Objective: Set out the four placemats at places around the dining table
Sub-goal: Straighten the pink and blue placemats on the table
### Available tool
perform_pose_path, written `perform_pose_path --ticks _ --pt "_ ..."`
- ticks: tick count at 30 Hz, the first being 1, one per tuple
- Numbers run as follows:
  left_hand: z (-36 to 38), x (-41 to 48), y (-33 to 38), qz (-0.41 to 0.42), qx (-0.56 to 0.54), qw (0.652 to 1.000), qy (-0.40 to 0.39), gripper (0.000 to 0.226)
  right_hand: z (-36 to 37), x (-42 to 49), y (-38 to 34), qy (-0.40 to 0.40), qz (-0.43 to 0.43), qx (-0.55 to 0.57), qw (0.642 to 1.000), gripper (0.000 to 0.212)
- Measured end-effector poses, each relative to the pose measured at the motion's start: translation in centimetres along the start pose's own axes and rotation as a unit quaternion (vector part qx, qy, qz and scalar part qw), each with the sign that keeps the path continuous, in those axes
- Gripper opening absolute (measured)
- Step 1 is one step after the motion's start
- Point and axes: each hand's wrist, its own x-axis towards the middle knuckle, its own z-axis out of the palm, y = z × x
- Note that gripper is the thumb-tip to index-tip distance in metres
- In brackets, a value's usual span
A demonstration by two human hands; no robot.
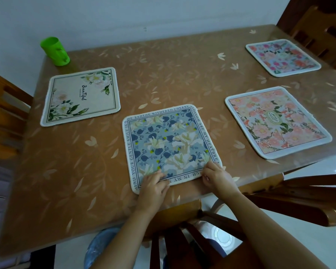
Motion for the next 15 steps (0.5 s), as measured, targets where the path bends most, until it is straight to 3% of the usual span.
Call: perform_pose_path --ticks 11,15 --pt "0.4 -0.4 -0.4 -0.005 0.015 0.999 -0.028 0.023 0.7 -0.5 0.6 0.036 -0.013 0.036 0.999 0.01" --pt "1.1 -0.6 -0.7 -0.092 0.012 0.993 -0.073 0.041 1.3 0.1 1.2 0.045 0.044 0.056 0.996 0.021"
